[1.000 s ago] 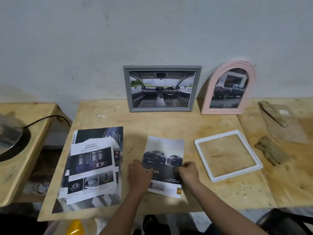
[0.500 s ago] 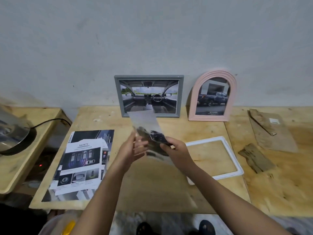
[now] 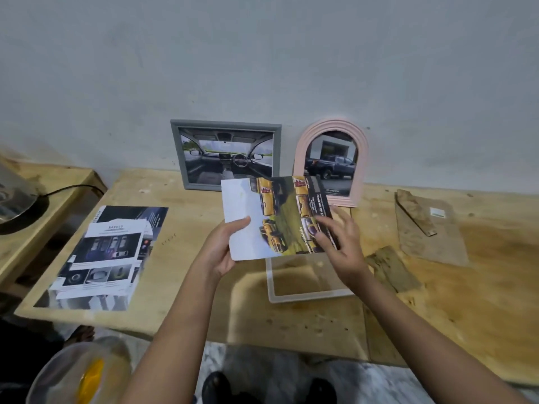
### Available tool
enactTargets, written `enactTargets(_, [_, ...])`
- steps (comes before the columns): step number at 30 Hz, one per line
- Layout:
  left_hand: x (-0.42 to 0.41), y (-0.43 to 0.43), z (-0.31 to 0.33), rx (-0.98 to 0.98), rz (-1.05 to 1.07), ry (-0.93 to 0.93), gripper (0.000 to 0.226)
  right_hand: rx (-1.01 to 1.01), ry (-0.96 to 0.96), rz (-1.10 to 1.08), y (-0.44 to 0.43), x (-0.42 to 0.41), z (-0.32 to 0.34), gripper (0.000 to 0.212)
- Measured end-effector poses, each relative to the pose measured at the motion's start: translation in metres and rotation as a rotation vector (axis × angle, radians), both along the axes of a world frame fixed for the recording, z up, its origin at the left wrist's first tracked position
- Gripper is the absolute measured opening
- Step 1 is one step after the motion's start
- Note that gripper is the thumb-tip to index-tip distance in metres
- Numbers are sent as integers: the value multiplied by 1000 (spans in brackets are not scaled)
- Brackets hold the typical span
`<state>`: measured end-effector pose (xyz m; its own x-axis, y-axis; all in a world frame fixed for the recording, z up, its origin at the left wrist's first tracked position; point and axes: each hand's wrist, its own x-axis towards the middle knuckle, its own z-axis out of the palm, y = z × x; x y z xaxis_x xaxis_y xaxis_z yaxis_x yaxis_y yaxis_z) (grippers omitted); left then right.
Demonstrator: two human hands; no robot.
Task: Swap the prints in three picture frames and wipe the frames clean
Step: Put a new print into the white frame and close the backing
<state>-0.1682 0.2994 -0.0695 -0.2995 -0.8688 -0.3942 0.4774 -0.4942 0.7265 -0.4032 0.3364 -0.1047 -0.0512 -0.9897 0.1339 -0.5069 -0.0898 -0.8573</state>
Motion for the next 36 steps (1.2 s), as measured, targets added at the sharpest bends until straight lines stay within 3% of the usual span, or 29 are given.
enactTargets(3, [-19, 5, -20, 11, -26, -16, 44, 323, -362, -177, -7, -29, -10, 52])
enactTargets(5, [-33, 8, -34, 8, -29, -71, 39, 512, -467, -187, -11, -46, -21, 36])
enactTargets(9, [-70, 21, -60, 87, 179, -377, 49, 526, -577, -437, -1, -73, -47, 18])
enactTargets(11, [-81, 35, -80, 5, 151, -671, 47, 500, -563, -552, 8, -87, -54, 16])
enactTargets(14, [-85, 52, -130, -423, -280, -1288, 30, 506, -514, -609, 19, -103, -64, 17])
enactTargets(16, [-90, 59, -153, -551, -467, -1489, 39, 509, -517, -622, 23, -108, -70, 18])
enactTargets(18, [-97, 65, -158, -560, -491, -1598, 46, 511, -522, -638, 25, -111, -74, 19])
enactTargets(24, [-99, 67, -160, -573, -402, -1542, 50, 527, -461, -586, 27, -110, -78, 16])
enactTargets(29, [-96, 68, -154, -484, -220, -1225, 45, 566, -439, -501, 26, -98, -80, 12])
enactTargets(34, [-85, 62, -139, -478, 43, -1310, 27, 525, -385, -429, 21, -88, -77, 12])
enactTargets(36, [-83, 58, -129, -359, 171, -1213, 33, 507, -347, -393, 19, -84, -77, 9])
